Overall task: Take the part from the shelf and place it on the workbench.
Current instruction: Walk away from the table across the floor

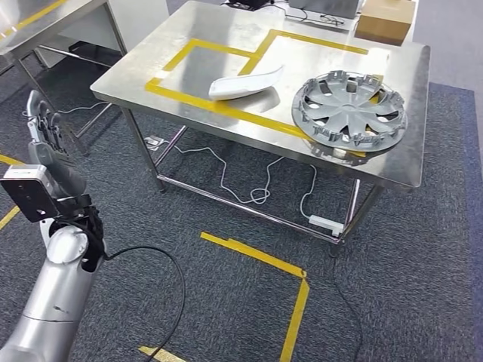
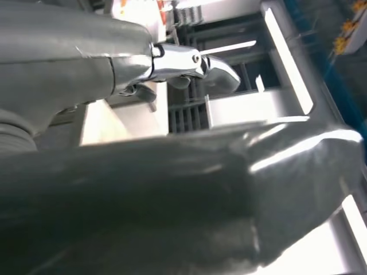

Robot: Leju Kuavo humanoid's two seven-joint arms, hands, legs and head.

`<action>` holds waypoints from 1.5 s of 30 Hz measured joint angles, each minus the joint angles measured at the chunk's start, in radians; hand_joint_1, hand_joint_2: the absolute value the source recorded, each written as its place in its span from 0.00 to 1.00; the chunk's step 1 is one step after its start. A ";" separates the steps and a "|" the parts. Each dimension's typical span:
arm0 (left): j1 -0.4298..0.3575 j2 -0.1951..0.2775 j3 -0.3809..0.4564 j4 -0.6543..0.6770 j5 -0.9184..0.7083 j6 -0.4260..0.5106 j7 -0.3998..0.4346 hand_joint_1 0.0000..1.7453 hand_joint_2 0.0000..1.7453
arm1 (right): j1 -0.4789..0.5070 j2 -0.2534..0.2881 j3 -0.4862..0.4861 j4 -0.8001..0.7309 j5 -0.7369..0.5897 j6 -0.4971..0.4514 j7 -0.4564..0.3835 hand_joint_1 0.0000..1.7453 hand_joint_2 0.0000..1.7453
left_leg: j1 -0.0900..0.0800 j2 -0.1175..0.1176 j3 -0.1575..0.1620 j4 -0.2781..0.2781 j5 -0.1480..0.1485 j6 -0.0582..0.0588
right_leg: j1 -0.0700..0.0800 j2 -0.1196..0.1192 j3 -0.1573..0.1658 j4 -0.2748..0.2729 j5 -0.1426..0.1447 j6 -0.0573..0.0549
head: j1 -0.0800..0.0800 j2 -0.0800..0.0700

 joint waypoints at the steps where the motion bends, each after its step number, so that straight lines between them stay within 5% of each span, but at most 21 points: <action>1: 0.001 0.002 0.002 -0.001 0.000 0.000 0.000 0.00 0.00 | 0.000 0.000 0.001 0.000 0.001 0.000 -0.001 0.00 1.00 | 0.000 -0.002 -0.005 0.002 0.000 -0.006 | -0.001 -0.012 -0.001 -0.001 0.003 -0.005 | 0.000 0.000; 3: 0.000 0.004 0.004 -0.003 -0.002 0.000 -0.001 0.00 0.00 | -0.001 0.001 0.002 -0.001 0.004 -0.002 -0.004 0.00 1.00 | -0.002 0.029 -0.026 0.046 -0.033 -0.016 | -0.005 -0.037 0.000 -0.007 0.009 -0.017 | -0.008 0.000; 6: -0.001 0.004 0.004 -0.004 -0.006 -0.002 -0.001 0.00 0.00 | 0.002 0.001 0.004 -0.002 0.010 -0.007 -0.004 0.00 1.00 | 0.003 0.089 -0.101 0.231 -0.127 -0.031 | -0.004 -0.077 -0.001 -0.009 0.011 -0.024 | -0.015 0.000; 8: 0.001 0.004 0.004 -0.004 -0.007 -0.004 -0.001 0.00 0.00 | 0.004 0.001 0.005 -0.002 0.013 -0.009 -0.004 0.00 1.00 | 0.006 0.097 -0.112 0.278 -0.132 -0.036 | -0.003 -0.104 -0.002 -0.008 0.011 -0.025 | -0.015 0.000; 12: -0.004 0.004 0.004 -0.005 -0.011 -0.012 -0.002 0.00 0.00 | 0.000 0.001 0.006 -0.002 0.017 -0.009 -0.004 0.00 1.00 | 0.000 0.156 0.014 0.052 -0.035 -0.026 | 0.002 -0.150 0.000 -0.004 0.007 -0.017 | -0.016 0.000; 14: -0.007 0.003 0.004 -0.005 -0.012 -0.013 -0.002 0.00 0.00 | -0.001 0.001 0.006 -0.002 0.020 -0.009 -0.004 0.00 1.00 | -0.008 0.176 0.033 0.003 -0.029 -0.013 | 0.009 -0.171 0.000 -0.002 0.004 -0.007 | -0.016 0.000; 16: -0.006 0.004 0.004 -0.005 -0.013 -0.013 -0.002 0.00 0.00 | -0.002 0.000 0.009 -0.003 0.027 -0.009 -0.005 0.00 1.00 | -0.008 0.155 0.026 0.000 -0.025 0.002 | 0.009 -0.189 -0.002 -0.001 0.001 0.004 | -0.017 0.000; 18: -0.008 0.005 0.005 -0.007 -0.016 -0.014 -0.002 0.00 0.00 | -0.004 -0.001 0.012 -0.003 0.033 -0.009 -0.005 0.00 1.00 | -0.004 0.133 0.023 -0.005 -0.017 0.017 | 0.005 -0.154 -0.020 0.036 -0.030 0.014 | -0.015 0.000; 20: -0.011 0.002 0.005 -0.008 -0.018 -0.014 -0.002 0.00 0.00 | -0.004 -0.002 0.014 -0.003 0.035 -0.008 -0.006 0.00 1.00 | -0.002 0.110 0.017 -0.007 -0.011 0.027 | 0.002 -0.092 -0.075 0.156 -0.096 0.017 | -0.012 0.000; 22: -0.008 -0.001 0.005 -0.008 -0.018 -0.014 -0.002 0.00 0.00 | -0.001 -0.002 0.014 -0.003 0.036 -0.007 -0.006 0.00 1.00 | -0.003 0.084 0.012 -0.007 -0.008 0.030 | 0.003 -0.068 -0.134 0.280 -0.141 0.017 | -0.010 0.000; 23: -0.007 -0.001 0.005 -0.008 -0.018 -0.014 -0.002 0.00 0.00 | 0.001 -0.002 0.014 -0.003 0.037 -0.007 -0.006 0.00 1.00 | -0.003 0.070 0.011 -0.006 -0.007 0.030 | 0.003 -0.065 -0.143 0.296 -0.136 0.017 | -0.010 0.000; 25: -0.006 -0.001 0.005 -0.009 -0.019 -0.014 -0.002 0.00 0.00 | 0.001 -0.003 0.015 -0.003 0.037 -0.006 -0.007 0.00 1.00 | -0.004 0.041 0.012 -0.005 -0.005 0.028 | 0.002 -0.054 -0.106 0.212 -0.072 0.012 | -0.010 0.000; 27: -0.007 -0.002 0.005 -0.009 -0.020 -0.014 -0.002 0.00 0.00 | 0.001 -0.005 0.016 -0.003 0.037 -0.005 -0.012 0.00 1.00 | -0.004 0.015 0.008 0.000 -0.004 0.022 | -0.004 -0.001 -0.041 0.075 -0.013 0.006 | -0.011 0.000; 29: -0.008 -0.003 0.005 -0.009 -0.021 -0.015 -0.002 0.00 0.00 | 0.002 -0.006 0.019 -0.003 0.038 -0.003 -0.018 0.00 1.00 | -0.002 -0.009 -0.004 0.005 0.001 0.009 | -0.007 0.037 -0.012 0.016 -0.002 0.003 | -0.011 0.000; 32: -0.006 -0.001 0.005 -0.010 -0.022 -0.015 -0.002 0.00 0.00 | 0.002 -0.006 0.021 -0.003 0.038 -0.002 -0.022 0.00 1.00 | 0.001 -0.026 -0.020 0.013 0.003 -0.010 | -0.009 0.004 -0.007 0.009 0.000 -0.007 | -0.012 0.000; 34: -0.008 0.001 0.005 -0.011 -0.023 -0.015 -0.002 0.00 0.00 | 0.001 -0.006 0.022 -0.003 0.038 -0.001 -0.022 0.00 1.00 | -0.002 0.027 -0.047 0.074 -0.037 -0.019 | -0.011 -0.027 -0.004 0.004 0.003 -0.018 | -0.020 0.000; 36: -0.009 0.000 0.004 -0.011 -0.023 -0.015 -0.002 0.00 0.00 | 0.003 -0.006 0.023 -0.003 0.038 0.000 -0.022 0.00 1.00 | 0.000 0.083 -0.104 0.208 -0.103 -0.028 | -0.007 -0.058 -0.003 0.004 0.002 -0.023 | -0.027 0.000; 38: -0.005 0.000 0.004 -0.011 -0.023 -0.016 -0.002 0.00 0.00 | 0.004 -0.006 0.025 -0.003 0.038 0.000 -0.022 0.00 1.00 | 0.003 0.098 -0.139 0.294 -0.129 -0.032 | -0.004 -0.090 -0.003 0.005 0.000 -0.024 | -0.027 0.000; 39: -0.004 0.000 0.004 -0.011 -0.023 -0.016 -0.002 0.00 0.00 | 0.004 -0.006 0.026 -0.003 0.038 0.000 -0.022 0.00 1.00 | 0.003 0.101 -0.128 0.280 -0.113 -0.031 | -0.004 -0.105 -0.002 0.005 -0.001 -0.024 | -0.027 0.000; 42: -0.007 0.000 0.004 -0.011 -0.023 -0.017 -0.002 0.00 0.00 | 0.001 -0.006 0.029 -0.003 0.038 0.000 -0.022 0.00 1.00 | -0.006 0.150 -0.020 0.082 -0.031 -0.019 | 0.000 -0.143 0.004 0.006 -0.007 -0.016 | -0.027 0.000; 45: -0.010 -0.001 0.004 -0.011 -0.024 -0.018 -0.002 0.00 0.00 | -0.001 -0.006 0.029 -0.003 0.040 0.000 -0.022 0.00 1.00 | -0.020 0.171 0.011 0.012 -0.021 0.001 | 0.007 -0.175 0.009 0.005 -0.013 -0.003 | -0.025 0.000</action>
